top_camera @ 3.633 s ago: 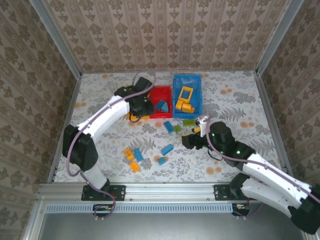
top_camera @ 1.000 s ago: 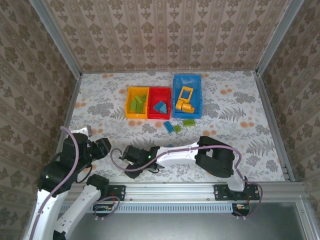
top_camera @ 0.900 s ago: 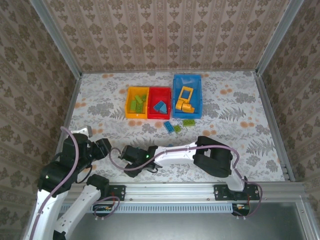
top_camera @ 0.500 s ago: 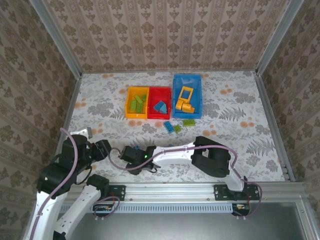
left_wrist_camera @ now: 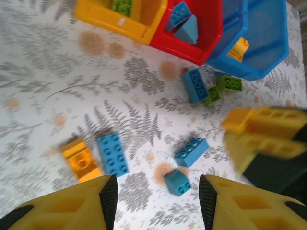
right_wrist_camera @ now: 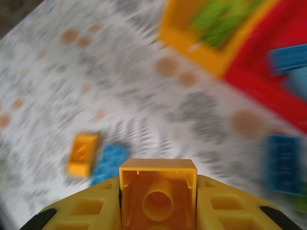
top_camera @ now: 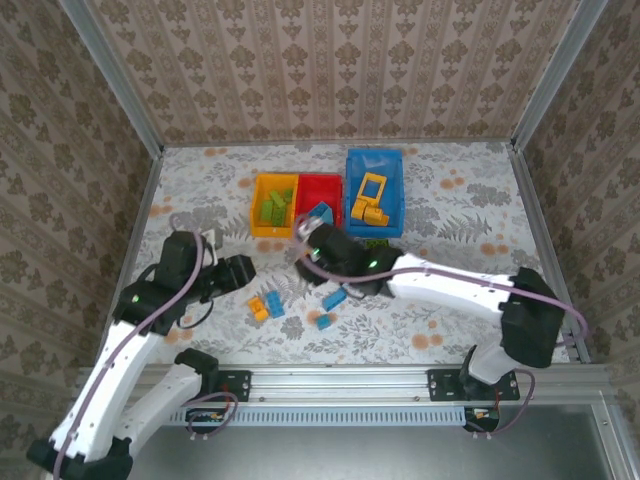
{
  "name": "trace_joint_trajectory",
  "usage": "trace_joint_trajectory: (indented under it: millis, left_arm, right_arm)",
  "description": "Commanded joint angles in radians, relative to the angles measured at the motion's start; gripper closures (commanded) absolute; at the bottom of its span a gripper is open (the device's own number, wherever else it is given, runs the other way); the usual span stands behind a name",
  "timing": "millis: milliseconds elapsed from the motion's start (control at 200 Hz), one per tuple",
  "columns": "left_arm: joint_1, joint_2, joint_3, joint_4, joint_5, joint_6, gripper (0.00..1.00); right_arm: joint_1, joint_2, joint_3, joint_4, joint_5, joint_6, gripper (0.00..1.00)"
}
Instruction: Sort the legos into containers by color
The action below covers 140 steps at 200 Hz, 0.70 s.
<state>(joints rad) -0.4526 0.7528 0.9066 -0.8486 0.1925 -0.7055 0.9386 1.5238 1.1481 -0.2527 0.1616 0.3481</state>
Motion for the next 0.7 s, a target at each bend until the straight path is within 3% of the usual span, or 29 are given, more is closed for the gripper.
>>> trace_joint_trajectory:
  millis: [0, 125, 290, 695]
  left_arm:
    - [-0.046, 0.107, 0.035, 0.209, 0.062, 0.031, 0.49]
    - [-0.116, 0.298, 0.135, 0.287, 0.038, 0.078, 0.48]
    - [-0.194, 0.525, 0.255, 0.355, 0.016, 0.101, 0.48]
    - [-0.24, 0.827, 0.456, 0.376, 0.059, 0.15, 0.48]
  right_arm:
    - [-0.136, -0.053, -0.061, -0.037, 0.048, 0.031, 0.75]
    - [-0.306, -0.054, -0.059, -0.055, 0.059, 0.034, 0.75]
    - [-0.427, 0.076, 0.058, -0.093, 0.078, -0.014, 0.75]
    - [-0.533, 0.474, 0.471, -0.279, 0.15, -0.066, 0.7]
